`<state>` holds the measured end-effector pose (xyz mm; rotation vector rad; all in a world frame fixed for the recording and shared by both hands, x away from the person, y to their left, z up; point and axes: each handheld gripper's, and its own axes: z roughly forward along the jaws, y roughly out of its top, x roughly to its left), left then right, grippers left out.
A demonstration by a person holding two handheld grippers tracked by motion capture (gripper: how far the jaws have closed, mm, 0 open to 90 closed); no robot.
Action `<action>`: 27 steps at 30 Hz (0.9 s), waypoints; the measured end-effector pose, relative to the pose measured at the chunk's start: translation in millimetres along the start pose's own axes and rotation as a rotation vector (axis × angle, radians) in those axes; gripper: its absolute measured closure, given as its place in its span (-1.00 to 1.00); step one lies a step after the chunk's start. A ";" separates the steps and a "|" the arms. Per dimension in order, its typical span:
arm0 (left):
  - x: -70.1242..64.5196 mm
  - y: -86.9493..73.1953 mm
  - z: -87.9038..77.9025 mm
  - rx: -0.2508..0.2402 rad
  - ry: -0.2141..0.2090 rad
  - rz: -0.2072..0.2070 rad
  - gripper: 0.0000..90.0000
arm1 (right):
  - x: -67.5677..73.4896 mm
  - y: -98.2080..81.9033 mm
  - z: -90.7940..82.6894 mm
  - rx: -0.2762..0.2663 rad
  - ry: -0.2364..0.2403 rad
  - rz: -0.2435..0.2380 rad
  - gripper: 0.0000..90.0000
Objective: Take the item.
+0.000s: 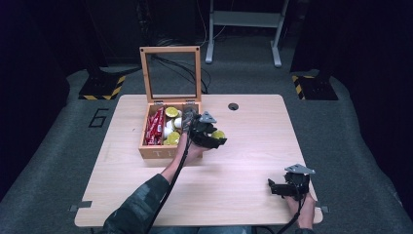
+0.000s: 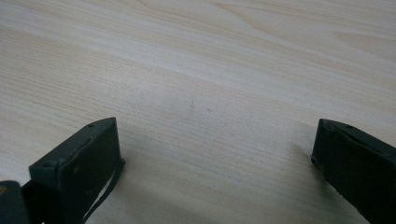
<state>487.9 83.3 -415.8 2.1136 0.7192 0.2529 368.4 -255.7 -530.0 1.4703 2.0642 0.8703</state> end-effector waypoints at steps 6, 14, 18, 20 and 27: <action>-3.3 -3.6 13.0 0.031 -0.010 -0.003 -0.14 | 0.0 -0.1 0.0 -0.002 0.001 0.000 -0.99; -6.3 -10.4 30.1 0.072 -0.022 -0.010 -0.14 | 0.1 -0.1 -0.1 -0.002 0.000 -0.001 -0.99; -8.1 -13.3 38.3 0.093 -0.026 -0.013 -0.14 | 0.4 -0.1 -0.1 -0.003 -0.001 0.001 -0.99; -9.3 -14.6 42.7 0.105 -0.026 -0.018 -0.14 | 0.5 -0.1 -0.2 -0.004 -0.002 0.000 -0.99; -13.5 -20.5 54.9 0.148 -0.034 -0.013 -0.14 | 0.7 -0.2 -0.2 -0.005 -0.004 -0.002 -0.99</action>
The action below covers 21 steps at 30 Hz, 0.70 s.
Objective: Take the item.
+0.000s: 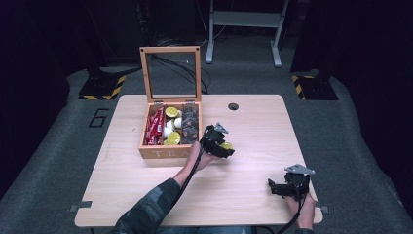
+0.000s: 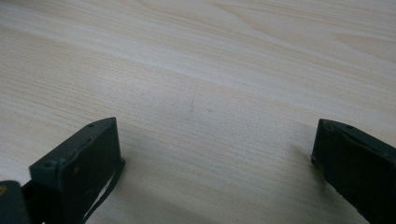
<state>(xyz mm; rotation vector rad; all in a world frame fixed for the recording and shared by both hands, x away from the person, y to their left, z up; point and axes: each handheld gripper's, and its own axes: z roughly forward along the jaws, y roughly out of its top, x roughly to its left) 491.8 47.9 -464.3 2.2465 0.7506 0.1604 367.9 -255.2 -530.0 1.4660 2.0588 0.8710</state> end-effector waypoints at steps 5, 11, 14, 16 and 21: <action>0.3 -4.5 6.3 0.037 -0.007 -0.003 -0.14 | 0.4 0.0 -0.1 -0.001 -0.001 0.003 -0.99; 1.2 -8.3 11.2 0.057 -0.013 -0.015 -0.14 | 0.8 -0.1 -0.3 0.000 -0.003 0.005 -0.99; 1.1 -9.8 14.4 0.068 -0.020 -0.021 -0.14 | 0.9 -0.1 -0.3 0.000 -0.003 0.005 -0.99; 1.4 -10.4 16.1 0.073 -0.023 -0.020 -0.14 | 0.9 -0.1 -0.4 0.000 -0.003 0.004 -0.99; 0.1 -10.9 19.2 0.076 -0.032 -0.037 -0.14 | 0.9 -0.1 -0.4 0.000 -0.003 0.004 -0.99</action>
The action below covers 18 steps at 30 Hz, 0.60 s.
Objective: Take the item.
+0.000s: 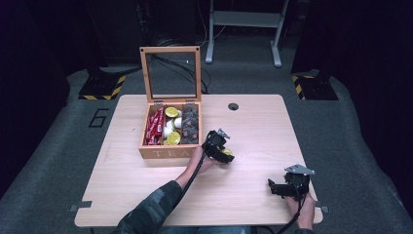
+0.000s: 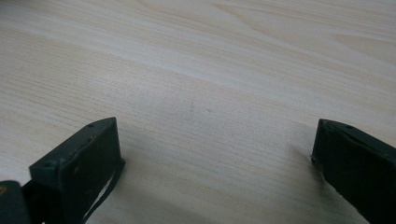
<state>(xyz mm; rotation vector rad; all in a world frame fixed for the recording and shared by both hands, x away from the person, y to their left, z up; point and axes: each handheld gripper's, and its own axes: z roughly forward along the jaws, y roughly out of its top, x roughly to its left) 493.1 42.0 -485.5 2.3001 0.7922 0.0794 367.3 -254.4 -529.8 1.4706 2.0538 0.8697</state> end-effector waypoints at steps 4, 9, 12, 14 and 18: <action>1.2 0.4 -0.2 0.003 -0.002 0.000 -0.15 | 0.0 0.0 0.0 0.000 0.000 0.000 -0.99; 0.5 1.6 -5.5 -0.016 0.000 0.004 -0.32 | 0.0 0.0 0.0 0.000 0.000 0.000 -0.99; -1.4 3.2 -10.9 -0.024 0.017 0.021 -0.48 | 0.0 0.0 0.0 0.000 0.000 0.000 -0.99; -2.7 3.8 -15.1 -0.028 0.019 0.023 -0.56 | 0.4 0.1 0.1 -0.001 0.001 0.005 -0.99; -2.6 3.6 -25.9 -0.042 0.024 0.027 -0.66 | 0.3 0.1 0.1 -0.001 0.001 0.006 -0.99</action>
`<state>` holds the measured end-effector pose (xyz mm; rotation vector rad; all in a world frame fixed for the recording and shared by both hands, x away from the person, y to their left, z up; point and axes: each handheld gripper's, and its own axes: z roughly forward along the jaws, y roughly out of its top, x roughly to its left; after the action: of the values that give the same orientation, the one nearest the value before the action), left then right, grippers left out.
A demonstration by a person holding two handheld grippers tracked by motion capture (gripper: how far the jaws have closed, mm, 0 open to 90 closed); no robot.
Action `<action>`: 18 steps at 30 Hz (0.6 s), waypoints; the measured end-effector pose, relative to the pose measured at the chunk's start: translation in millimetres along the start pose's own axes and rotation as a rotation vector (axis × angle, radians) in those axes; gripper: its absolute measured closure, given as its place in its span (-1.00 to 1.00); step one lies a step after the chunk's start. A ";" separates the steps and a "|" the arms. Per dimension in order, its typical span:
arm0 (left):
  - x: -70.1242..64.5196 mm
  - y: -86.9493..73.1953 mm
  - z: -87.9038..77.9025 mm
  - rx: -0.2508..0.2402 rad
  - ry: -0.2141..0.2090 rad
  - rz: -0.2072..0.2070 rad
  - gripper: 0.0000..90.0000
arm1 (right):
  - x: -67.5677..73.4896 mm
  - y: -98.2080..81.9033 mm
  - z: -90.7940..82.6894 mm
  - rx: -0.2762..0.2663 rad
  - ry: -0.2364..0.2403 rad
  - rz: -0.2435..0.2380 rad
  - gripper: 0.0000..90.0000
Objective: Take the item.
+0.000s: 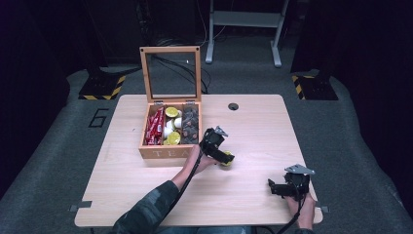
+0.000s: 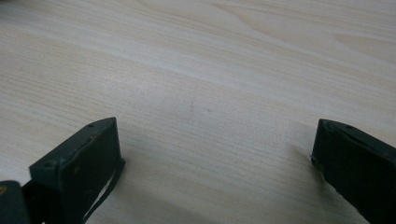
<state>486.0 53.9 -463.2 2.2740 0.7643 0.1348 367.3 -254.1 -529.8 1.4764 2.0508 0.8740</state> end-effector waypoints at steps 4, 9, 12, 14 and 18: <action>1.4 -0.1 -16.6 -0.033 0.007 -0.003 -0.70 | 0.0 0.0 0.1 0.000 0.000 0.001 -0.99; 1.8 -0.2 -40.1 -0.095 0.021 -0.005 -0.73 | 0.0 0.0 0.1 0.000 0.000 0.001 -0.99; 1.9 -1.0 -54.3 -0.114 0.034 0.006 -0.75 | 0.0 0.0 0.1 0.000 0.000 0.002 -0.99; 1.2 -2.6 -62.2 -0.127 0.033 0.004 -0.77 | 0.0 0.0 0.1 0.000 0.000 0.002 -0.99; 0.8 -7.5 -80.3 -0.146 0.047 0.013 -0.80 | -0.5 0.1 0.3 -0.001 0.001 -0.002 -0.99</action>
<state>458.4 107.2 -409.4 2.1443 0.7403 0.2428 367.7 -254.5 -530.0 1.4730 2.0521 0.8746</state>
